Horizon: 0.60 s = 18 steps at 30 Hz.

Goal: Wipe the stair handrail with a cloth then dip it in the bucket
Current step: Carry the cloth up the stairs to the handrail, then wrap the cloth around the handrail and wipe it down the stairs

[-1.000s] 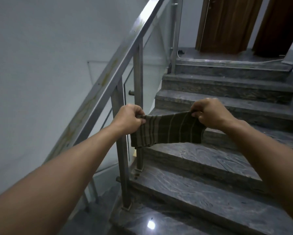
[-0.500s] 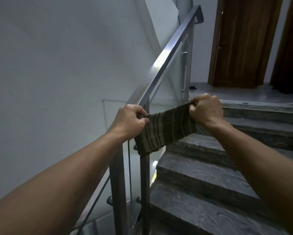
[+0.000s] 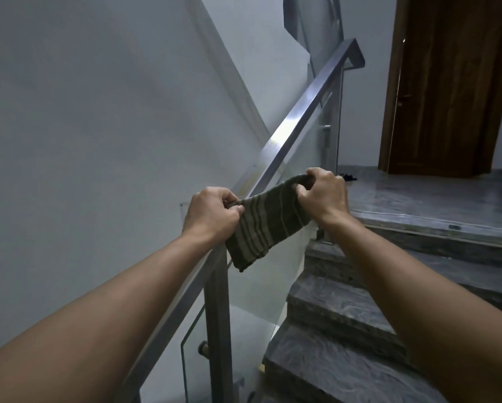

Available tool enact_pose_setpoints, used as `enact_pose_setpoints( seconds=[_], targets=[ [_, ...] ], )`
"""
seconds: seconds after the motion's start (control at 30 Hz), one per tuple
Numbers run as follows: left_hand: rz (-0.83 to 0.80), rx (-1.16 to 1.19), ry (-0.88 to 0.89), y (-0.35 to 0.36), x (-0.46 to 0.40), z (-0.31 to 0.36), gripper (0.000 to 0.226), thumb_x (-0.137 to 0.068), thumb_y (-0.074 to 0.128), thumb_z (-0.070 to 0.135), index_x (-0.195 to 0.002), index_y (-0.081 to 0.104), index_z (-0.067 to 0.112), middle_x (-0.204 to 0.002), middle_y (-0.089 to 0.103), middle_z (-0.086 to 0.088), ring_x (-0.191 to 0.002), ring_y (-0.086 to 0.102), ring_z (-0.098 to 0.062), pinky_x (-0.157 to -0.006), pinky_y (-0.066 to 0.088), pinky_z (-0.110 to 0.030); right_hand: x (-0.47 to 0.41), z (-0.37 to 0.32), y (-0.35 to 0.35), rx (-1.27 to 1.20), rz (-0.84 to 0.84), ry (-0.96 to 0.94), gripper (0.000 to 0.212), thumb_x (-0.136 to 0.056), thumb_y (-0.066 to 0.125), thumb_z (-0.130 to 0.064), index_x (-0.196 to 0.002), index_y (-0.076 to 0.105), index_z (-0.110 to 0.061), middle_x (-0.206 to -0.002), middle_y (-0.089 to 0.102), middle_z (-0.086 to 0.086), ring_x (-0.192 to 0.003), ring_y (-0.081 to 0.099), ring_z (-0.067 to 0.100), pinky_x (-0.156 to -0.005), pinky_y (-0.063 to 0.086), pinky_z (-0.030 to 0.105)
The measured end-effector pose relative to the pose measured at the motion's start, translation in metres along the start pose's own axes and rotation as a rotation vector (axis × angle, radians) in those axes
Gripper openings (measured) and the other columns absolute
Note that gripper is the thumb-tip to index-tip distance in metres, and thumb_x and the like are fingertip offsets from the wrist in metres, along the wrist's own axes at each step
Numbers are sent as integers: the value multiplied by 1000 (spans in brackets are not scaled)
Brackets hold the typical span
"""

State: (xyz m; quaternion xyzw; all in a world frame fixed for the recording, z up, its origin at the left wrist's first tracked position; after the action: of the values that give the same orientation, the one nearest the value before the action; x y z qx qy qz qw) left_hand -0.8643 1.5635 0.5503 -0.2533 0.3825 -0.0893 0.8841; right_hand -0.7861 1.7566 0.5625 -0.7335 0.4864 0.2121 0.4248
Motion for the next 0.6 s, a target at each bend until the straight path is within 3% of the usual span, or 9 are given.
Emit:
enact_pose_setpoints(
  seconds=[0.13, 0.3, 0.6],
  targets=[
    [16, -10, -9, 15, -47, 7, 10, -82, 68, 28, -76, 72, 20, -76, 70, 1, -79, 67, -21, -76, 58, -40, -46, 0, 19, 0, -23, 8, 40, -86, 58, -28, -121, 55, -10, -104, 68, 14, -97, 64, 33, -86, 55, 48],
    [42, 17, -10, 32, -104, 19, 9, -79, 69, 29, -77, 73, 21, -79, 72, -1, -82, 68, -23, -78, 58, -40, -103, 1, 30, 38, -13, -2, 50, -91, 51, -21, -137, 40, -6, -120, 62, 19, -112, 58, 38, -94, 47, 43],
    [30, 24, -57, 67, -209, 22, 15, -81, 67, 31, -75, 71, 18, -80, 72, -2, -82, 67, -25, -78, 57, -38, -218, 18, 60, 174, -71, -51, 60, -90, 51, -29, -143, 30, -10, -131, 57, 18, -115, 56, 40, -97, 46, 51]
  ],
)
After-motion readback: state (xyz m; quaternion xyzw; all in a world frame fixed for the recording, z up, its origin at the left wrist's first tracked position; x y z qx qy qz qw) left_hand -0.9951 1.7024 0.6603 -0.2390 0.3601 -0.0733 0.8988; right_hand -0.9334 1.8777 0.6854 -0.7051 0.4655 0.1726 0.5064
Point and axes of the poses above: each hand's wrist, its own x-axis away from the middle knuckle, its own y-axis out of the palm, z = x × y, the point moved 2 cm from there along -x, towards the middle knuckle
